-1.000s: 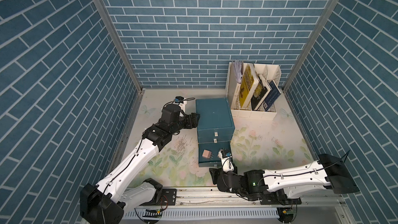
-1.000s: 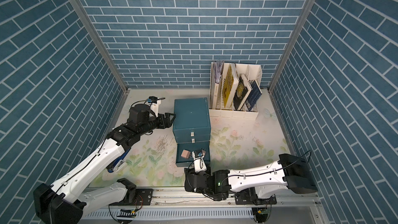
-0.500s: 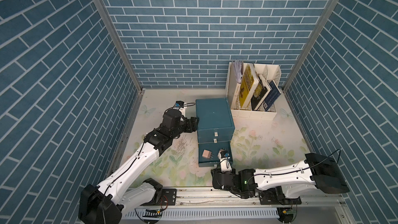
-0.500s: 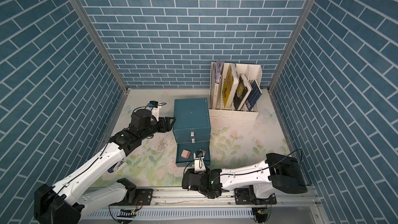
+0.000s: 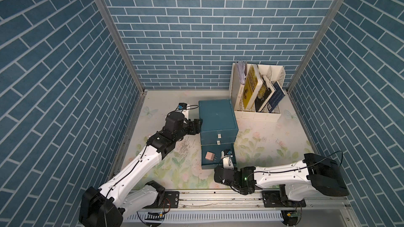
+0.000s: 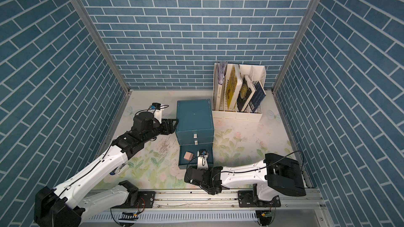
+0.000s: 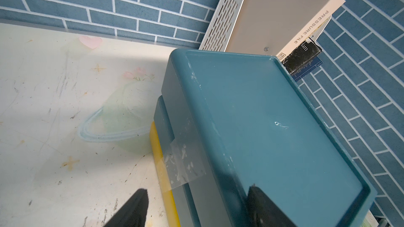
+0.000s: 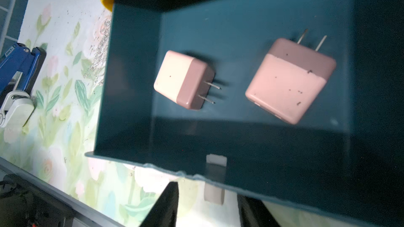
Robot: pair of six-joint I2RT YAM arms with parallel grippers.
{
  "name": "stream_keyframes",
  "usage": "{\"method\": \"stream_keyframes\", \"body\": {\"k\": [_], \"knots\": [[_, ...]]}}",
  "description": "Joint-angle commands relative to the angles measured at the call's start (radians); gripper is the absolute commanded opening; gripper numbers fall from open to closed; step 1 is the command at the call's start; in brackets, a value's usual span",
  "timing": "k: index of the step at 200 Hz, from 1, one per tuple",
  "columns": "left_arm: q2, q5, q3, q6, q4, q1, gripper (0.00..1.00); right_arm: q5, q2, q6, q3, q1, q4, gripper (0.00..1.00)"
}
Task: Place the plugs into the drawer by color
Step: Close the drawer in the storage box.
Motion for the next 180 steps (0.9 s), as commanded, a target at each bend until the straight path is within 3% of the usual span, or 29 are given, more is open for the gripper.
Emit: {"method": "stream_keyframes", "body": {"k": [1,49,180], "knots": [[-0.012,0.023,0.012,-0.007,-0.071,-0.015,0.76,0.025,0.021,-0.044,0.006,-0.018,0.027,0.45],[-0.014,0.065,0.015,-0.028,-0.062,-0.046,0.76,0.067,0.043,-0.086,0.023,-0.035,0.05,0.42],[-0.026,-0.016,-0.055,-0.044,-0.09,-0.056,0.73,0.21,0.062,-0.216,0.001,-0.091,0.255,0.4]]}}
